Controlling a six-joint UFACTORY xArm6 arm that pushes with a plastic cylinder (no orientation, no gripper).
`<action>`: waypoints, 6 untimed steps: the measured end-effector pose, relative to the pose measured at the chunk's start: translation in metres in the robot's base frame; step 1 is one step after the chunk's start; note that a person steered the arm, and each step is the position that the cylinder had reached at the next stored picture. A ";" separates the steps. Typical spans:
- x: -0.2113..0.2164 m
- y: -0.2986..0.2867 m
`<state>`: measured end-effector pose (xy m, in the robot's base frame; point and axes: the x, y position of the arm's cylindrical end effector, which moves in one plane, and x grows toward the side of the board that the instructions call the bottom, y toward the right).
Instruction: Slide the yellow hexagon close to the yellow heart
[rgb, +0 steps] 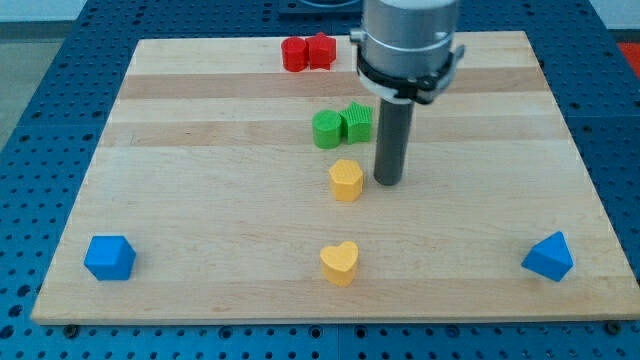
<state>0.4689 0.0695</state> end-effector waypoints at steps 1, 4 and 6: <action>0.000 0.015; -0.033 -0.032; -0.037 -0.058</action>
<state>0.4317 0.0116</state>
